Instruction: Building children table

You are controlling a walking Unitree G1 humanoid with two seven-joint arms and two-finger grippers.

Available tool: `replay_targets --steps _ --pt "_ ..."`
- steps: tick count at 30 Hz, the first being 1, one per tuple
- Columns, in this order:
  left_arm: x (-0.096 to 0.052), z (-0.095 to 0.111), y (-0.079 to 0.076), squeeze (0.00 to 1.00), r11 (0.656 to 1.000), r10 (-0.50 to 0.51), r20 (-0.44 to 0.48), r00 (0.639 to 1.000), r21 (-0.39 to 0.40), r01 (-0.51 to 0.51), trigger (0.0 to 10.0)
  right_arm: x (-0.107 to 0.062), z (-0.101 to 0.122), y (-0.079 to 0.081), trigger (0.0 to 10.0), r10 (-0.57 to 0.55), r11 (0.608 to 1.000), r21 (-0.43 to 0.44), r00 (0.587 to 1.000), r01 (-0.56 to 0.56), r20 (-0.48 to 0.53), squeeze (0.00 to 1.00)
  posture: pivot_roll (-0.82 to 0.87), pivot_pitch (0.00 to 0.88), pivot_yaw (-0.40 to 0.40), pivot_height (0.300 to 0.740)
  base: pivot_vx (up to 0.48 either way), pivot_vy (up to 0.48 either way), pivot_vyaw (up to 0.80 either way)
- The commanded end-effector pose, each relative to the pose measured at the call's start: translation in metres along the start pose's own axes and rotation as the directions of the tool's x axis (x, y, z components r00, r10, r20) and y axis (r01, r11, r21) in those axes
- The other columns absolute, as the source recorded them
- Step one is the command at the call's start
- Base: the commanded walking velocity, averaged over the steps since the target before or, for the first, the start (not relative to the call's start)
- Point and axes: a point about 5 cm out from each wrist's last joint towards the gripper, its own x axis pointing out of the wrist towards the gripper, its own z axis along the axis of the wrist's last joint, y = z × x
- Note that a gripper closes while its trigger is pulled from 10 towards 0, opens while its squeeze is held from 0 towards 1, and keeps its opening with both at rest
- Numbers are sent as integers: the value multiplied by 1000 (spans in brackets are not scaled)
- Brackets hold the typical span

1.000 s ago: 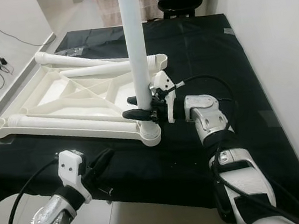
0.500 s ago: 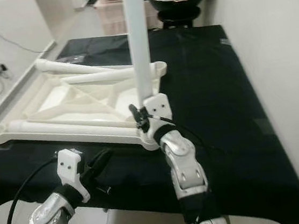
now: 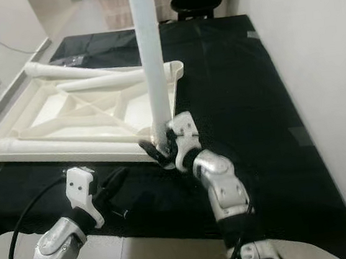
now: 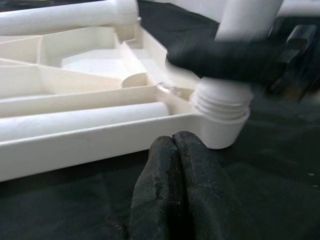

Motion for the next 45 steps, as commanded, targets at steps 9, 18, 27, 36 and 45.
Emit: replay_targets --steps 9,18,27,36,45 --pt "-4 -3 -2 0 1000 8 -7 1000 -8 -8 10000 13 33 -16 10000 492 859 -116 867 -498 -75 0 5 151 42 740 0 0 0" --pt "-5 -3 -5 0 1000 7 -10 1000 -9 -7 10000 12 36 -20 0 606 792 -26 790 -610 -92 0 9 154 43 740 0 0 0" --pt "-7 -3 -6 0 1000 8 -9 1000 -12 -8 10000 2 15 -35 0 425 893 -88 891 -442 -159 0 -14 161 51 740 0 0 0" --pt "-10 -3 -2 0 1000 4 -17 1000 -8 -5 10000 -25 -45 -7 0 -384 919 -6 894 393 -230 0 -20 172 72 740 0 0 0" --pt "-7 -6 2 0 1000 -5 -36 999 -3 5 10000 -15 -54 7 4118 -389 919 -38 888 392 -244 0 -2 136 75 740 0 0 0"
